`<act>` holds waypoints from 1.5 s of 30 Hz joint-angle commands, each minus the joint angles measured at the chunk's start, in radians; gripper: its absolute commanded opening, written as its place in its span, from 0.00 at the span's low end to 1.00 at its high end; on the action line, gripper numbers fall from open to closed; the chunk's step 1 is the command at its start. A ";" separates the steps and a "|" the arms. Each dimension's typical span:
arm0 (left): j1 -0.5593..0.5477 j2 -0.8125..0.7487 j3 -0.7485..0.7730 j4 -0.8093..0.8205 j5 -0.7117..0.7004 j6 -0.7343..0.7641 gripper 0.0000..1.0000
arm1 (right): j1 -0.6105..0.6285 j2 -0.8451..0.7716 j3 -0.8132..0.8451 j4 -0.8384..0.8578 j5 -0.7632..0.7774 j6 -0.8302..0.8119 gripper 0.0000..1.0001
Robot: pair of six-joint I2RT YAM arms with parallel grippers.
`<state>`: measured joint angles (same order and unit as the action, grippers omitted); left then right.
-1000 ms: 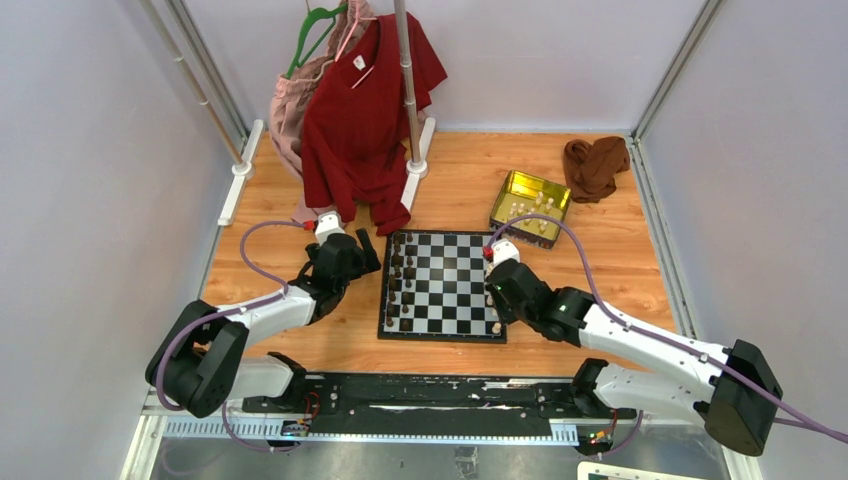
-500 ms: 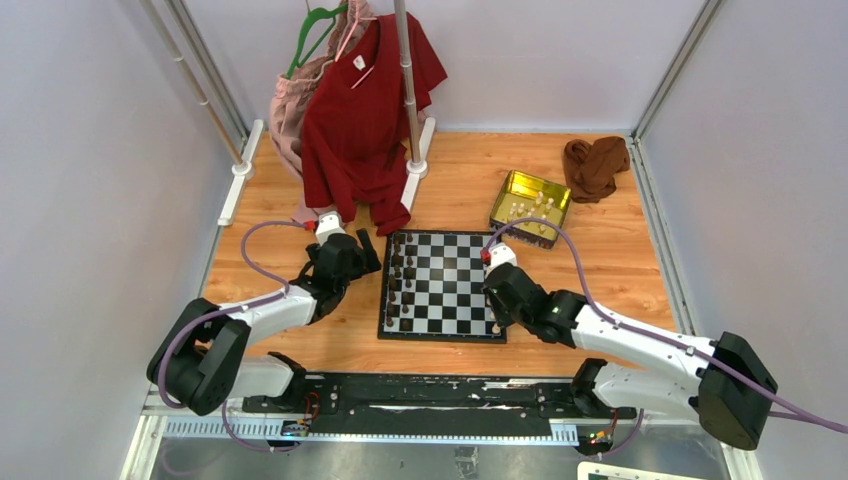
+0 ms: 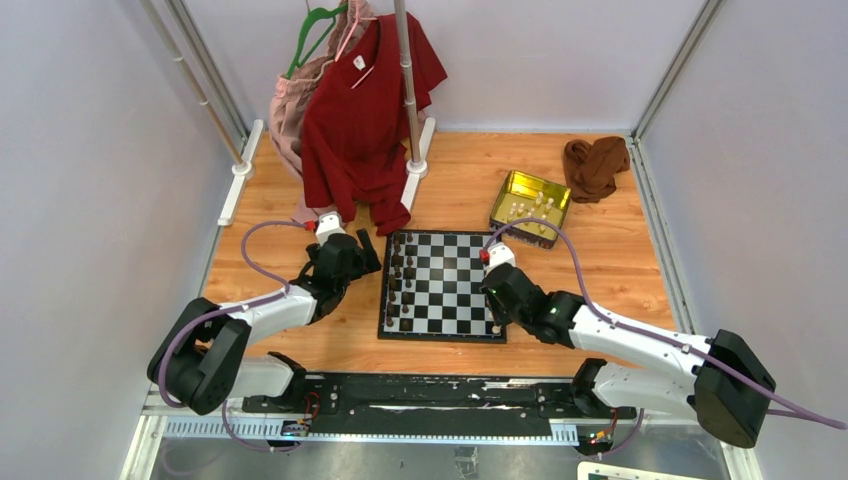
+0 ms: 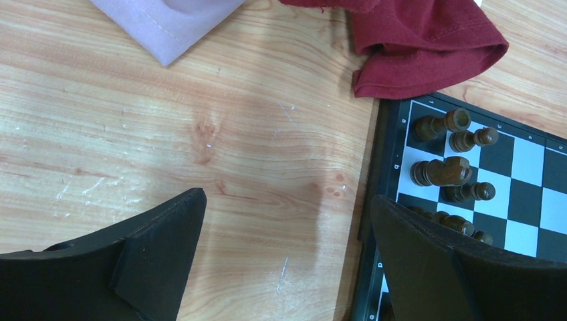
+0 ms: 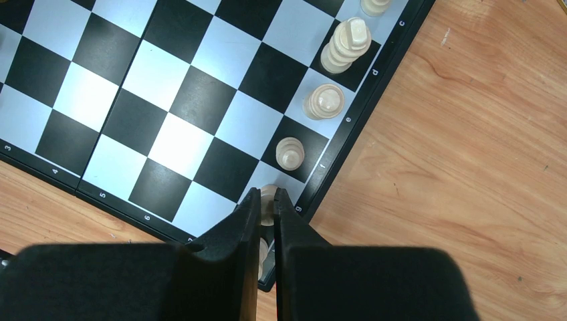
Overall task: Set up the chess pieces on the board
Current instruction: Place the chess piece on the chessboard, then pick up the chess piece from the storage box.
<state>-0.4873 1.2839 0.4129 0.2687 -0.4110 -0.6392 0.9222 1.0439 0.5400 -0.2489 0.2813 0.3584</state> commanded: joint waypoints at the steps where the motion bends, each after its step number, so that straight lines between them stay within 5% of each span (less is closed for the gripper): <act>1: 0.007 0.004 -0.006 0.038 -0.011 -0.006 1.00 | 0.012 0.009 -0.006 -0.011 0.023 0.012 0.12; 7: 0.007 0.003 -0.006 0.038 -0.007 -0.007 1.00 | 0.025 -0.015 0.014 -0.046 0.043 0.015 0.38; 23: 0.007 -0.026 0.063 0.025 -0.034 -0.038 1.00 | 0.044 -0.033 0.290 -0.120 0.269 -0.140 0.44; 37: 0.014 0.141 0.316 -0.012 -0.032 -0.031 1.00 | -0.569 0.464 0.678 0.088 -0.003 -0.312 0.41; 45: 0.030 0.250 0.398 -0.011 -0.011 -0.037 1.00 | -0.723 0.707 0.777 0.161 -0.084 -0.354 0.36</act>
<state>-0.4706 1.5005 0.7662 0.2493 -0.4118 -0.6693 0.2474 1.6878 1.2682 -0.1329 0.2550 0.0444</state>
